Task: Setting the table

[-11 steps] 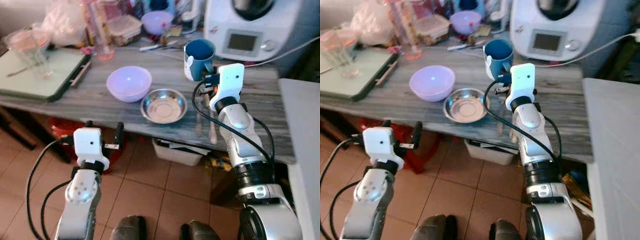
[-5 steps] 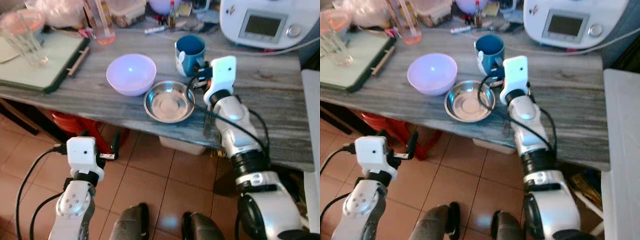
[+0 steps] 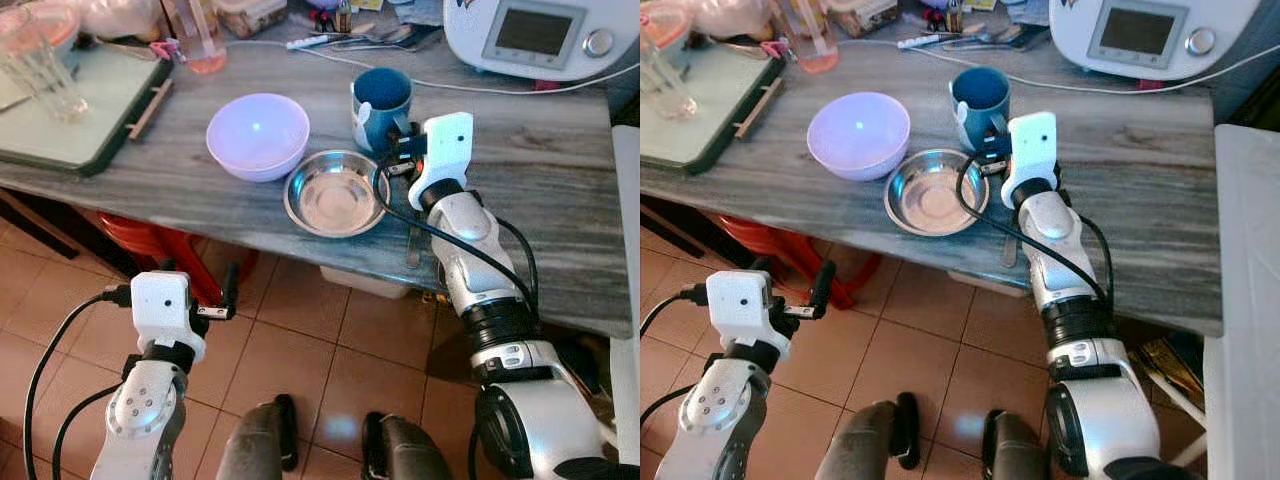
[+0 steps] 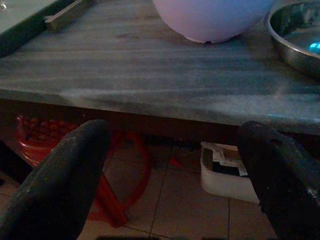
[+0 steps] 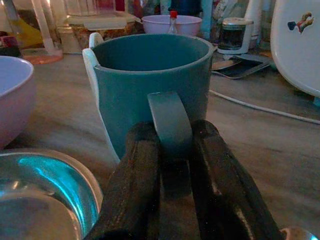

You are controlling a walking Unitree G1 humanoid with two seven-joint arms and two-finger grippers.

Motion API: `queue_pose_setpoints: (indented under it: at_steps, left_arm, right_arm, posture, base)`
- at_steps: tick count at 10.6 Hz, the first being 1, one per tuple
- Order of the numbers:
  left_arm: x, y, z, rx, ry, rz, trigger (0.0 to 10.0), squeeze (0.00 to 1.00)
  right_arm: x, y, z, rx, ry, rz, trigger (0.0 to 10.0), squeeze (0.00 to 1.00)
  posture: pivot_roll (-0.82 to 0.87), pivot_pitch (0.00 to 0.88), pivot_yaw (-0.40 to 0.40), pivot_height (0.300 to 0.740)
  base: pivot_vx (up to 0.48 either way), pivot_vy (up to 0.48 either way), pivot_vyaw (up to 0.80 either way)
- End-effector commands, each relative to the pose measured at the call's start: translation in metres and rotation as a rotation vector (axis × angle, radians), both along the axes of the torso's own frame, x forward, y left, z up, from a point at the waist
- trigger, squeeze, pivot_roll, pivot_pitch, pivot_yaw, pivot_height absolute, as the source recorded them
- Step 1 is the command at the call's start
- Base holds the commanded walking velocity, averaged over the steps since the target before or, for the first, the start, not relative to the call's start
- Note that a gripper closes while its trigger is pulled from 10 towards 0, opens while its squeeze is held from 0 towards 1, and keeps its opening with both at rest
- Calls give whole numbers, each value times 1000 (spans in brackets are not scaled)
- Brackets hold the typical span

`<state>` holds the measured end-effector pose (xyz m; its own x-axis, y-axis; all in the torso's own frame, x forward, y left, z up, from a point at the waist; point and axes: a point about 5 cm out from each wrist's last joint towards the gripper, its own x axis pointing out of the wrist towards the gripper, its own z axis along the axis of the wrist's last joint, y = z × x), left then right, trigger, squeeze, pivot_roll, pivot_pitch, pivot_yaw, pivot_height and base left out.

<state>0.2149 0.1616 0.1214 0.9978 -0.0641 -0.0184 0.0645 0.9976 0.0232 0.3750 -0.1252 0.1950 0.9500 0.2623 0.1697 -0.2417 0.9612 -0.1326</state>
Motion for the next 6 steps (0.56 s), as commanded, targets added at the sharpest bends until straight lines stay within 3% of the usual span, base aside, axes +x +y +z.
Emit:
queue_pose_setpoints:
  at_steps: [1, 3, 6]
  left_arm:
    - [-2, 4, -2, 12, 16, 18, 10000, 0]
    - [2, 2, -2, 15, 9, 21, 10000, 0]
    - [12, 2, 0, 14, -7, 26, 10000, 0]
  right_arm:
    - [-2, 4, -11, -10, 38, 24, 10000, 0]
    - [0, 1, -12, -5, 41, 37, 10000, 1000]
    - [-6, -5, -11, -5, 29, 27, 10000, 1000]
  posture:
    - [137, 269, 76, 740]
    - [130, 250, 71, 740]
    - [111, 211, 66, 740]
  base:
    - [0, 0, 0]
    - [0, 0, 0]
    - [0, 0, 0]
